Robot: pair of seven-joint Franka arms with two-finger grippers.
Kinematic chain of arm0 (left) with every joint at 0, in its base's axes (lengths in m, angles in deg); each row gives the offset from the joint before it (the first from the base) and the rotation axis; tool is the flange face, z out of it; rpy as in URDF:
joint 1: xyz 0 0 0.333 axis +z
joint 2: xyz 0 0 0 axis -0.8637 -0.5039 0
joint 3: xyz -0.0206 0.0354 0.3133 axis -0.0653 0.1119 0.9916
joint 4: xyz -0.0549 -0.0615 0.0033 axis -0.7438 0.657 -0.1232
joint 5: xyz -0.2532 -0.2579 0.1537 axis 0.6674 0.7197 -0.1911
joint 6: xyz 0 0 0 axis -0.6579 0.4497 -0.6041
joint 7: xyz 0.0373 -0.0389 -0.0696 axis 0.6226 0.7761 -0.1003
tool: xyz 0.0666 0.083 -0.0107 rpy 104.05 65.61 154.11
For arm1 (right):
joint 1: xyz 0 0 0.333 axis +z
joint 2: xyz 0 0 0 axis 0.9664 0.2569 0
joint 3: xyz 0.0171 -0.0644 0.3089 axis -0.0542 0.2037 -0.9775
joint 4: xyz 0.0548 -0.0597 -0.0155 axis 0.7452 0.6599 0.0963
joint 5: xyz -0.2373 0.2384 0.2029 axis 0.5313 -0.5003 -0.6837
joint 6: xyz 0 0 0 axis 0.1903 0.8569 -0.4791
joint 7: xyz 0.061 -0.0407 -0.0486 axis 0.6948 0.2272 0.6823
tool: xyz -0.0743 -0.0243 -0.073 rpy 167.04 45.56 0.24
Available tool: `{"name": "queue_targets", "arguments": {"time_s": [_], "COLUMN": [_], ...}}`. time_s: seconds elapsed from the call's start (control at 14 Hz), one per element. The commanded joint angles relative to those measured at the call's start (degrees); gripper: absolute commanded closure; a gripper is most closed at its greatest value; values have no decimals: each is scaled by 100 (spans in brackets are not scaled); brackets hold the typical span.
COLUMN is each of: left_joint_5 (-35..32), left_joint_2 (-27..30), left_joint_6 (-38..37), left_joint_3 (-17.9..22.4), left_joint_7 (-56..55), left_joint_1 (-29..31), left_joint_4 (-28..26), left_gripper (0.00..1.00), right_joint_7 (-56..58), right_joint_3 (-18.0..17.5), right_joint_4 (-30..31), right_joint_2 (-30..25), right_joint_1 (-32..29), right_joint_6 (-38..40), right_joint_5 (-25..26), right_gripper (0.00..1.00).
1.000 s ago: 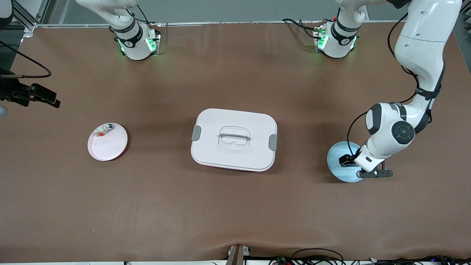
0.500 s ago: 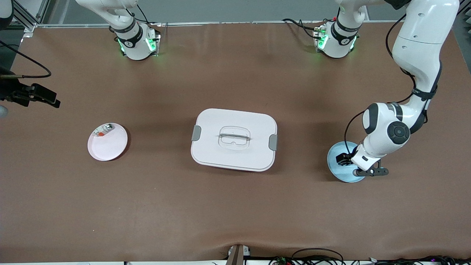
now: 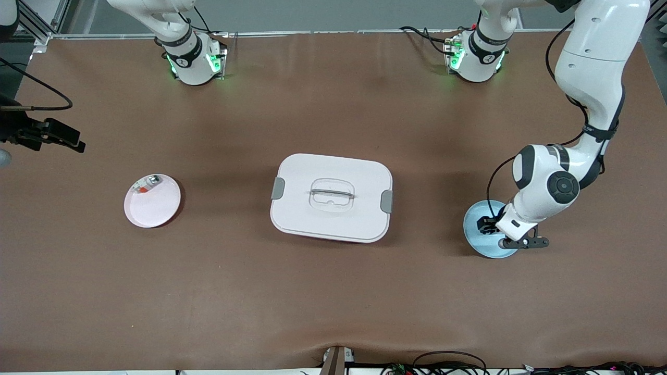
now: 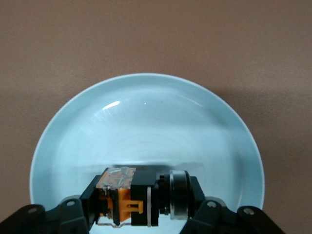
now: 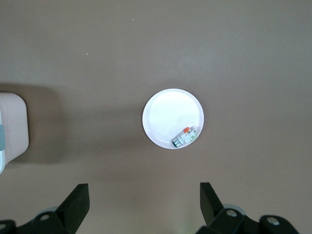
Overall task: Transfer orange switch to right arm and place
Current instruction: 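Lower the left gripper and grasp the black-orange switch on the plate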
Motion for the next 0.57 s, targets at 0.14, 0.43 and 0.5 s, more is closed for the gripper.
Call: {"name": "queue_targets", "arguments": {"time_s": [0.14, 0.43, 0.5], "left_joint_5": [58, 347, 496], "left_joint_2": [853, 1231, 1267], "left_joint_6": [-988, -2050, -2323], "left_joint_3": [-146, -532, -629], "left_joint_7": [-32, -488, -619], "left_joint_1": [-5, 13, 13], "left_joint_4": [-42, 405, 546], "left_gripper": [100, 100, 100], "right_joint_7": [-12, -12, -29], "right_joint_3": [-72, -98, -142], "right_joint_4": [-123, -123, -158], "right_joint_2": [38, 20, 12], "right_joint_1": [-90, -3, 15], "right_joint_6": [99, 195, 335], "right_joint_5": [56, 47, 29], "right_gripper": [0, 0, 0]}}
